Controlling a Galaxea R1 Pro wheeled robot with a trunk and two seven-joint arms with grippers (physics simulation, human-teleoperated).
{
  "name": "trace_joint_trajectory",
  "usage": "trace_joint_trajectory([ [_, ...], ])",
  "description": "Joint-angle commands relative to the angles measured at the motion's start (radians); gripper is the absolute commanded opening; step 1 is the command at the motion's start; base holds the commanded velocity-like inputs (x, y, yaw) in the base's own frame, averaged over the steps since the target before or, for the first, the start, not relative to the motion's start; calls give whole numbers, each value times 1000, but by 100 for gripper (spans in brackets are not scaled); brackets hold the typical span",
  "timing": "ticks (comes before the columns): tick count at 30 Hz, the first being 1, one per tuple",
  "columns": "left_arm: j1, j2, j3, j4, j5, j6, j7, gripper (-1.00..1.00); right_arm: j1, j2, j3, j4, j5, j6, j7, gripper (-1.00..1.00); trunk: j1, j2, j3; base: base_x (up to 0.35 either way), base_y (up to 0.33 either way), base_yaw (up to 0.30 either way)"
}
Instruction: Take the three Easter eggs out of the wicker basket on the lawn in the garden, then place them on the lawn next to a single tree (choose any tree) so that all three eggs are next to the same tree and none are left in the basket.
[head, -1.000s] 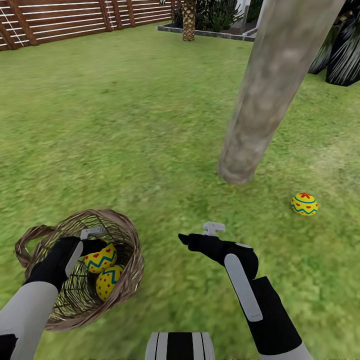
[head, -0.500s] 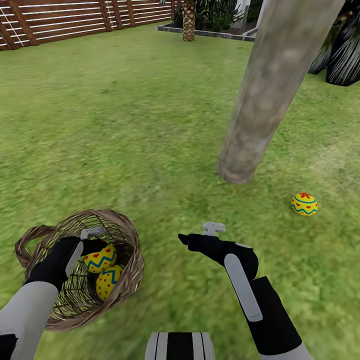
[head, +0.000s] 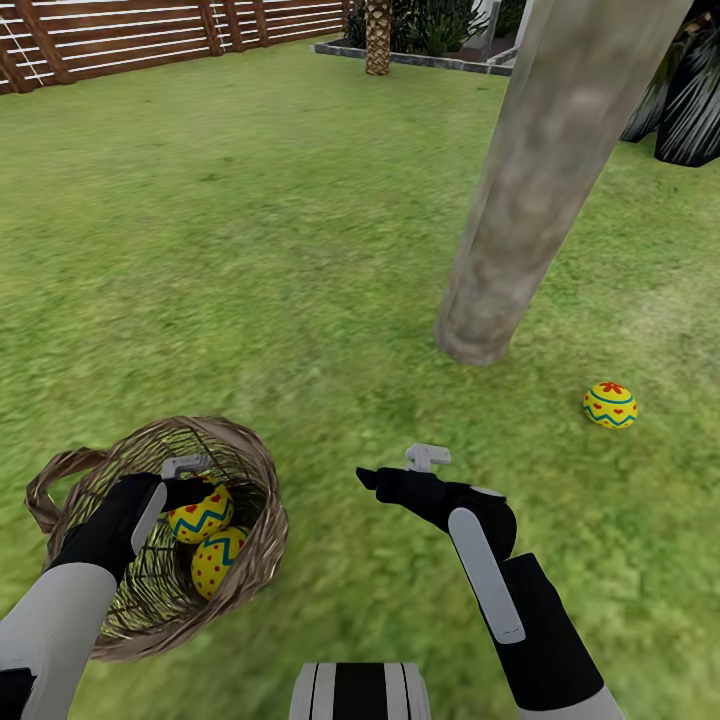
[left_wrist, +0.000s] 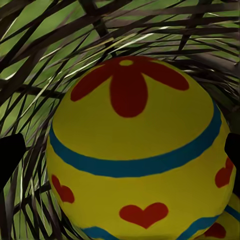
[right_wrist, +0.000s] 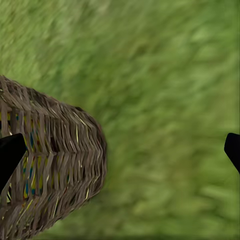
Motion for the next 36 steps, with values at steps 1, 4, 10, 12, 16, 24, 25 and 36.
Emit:
trace_joint_trajectory([
  [1, 0, 0, 2, -1, 7, 5, 0, 100, -1, 0, 0, -1, -10, 3, -10, 100, 0, 0, -1, 0, 0, 0],
  [4, 0, 0, 2, -1, 8, 6, -1, 100, -1, 0, 1, -1, -10, 3, -11, 100, 0, -1, -5, 0, 0, 0],
  [10, 0, 0, 2, -1, 9, 7, -5, 100, -1, 0, 2, -1, -10, 3, -10, 100, 2, -1, -16, 0, 0, 0],
  [12, 0, 0, 2, 0, 8, 6, -11, 100, -1, 0, 2, -1, -10, 3, -10, 100, 2, -1, -16, 0, 0, 0],
  [16, 0, 0, 2, 0, 8, 6, -17, 100, -1, 1, 2, -1, -10, 3, -10, 100, 2, -1, -16, 0, 0, 0],
  [24, 0, 0, 2, 0, 7, 5, -27, 100, -1, 1, 2, -1, -10, 3, -10, 100, 2, -1, -16, 0, 0, 0],
  [25, 0, 0, 1, 0, 7, 5, -29, 100, -1, 0, 2, -1, -10, 3, -10, 100, 2, -1, -16, 0, 0, 0],
  [36, 0, 0, 2, 0, 7, 3, -36, 100, -1, 1, 2, -1, -10, 3, -10, 100, 3, -2, -28, 0, 0, 0],
])
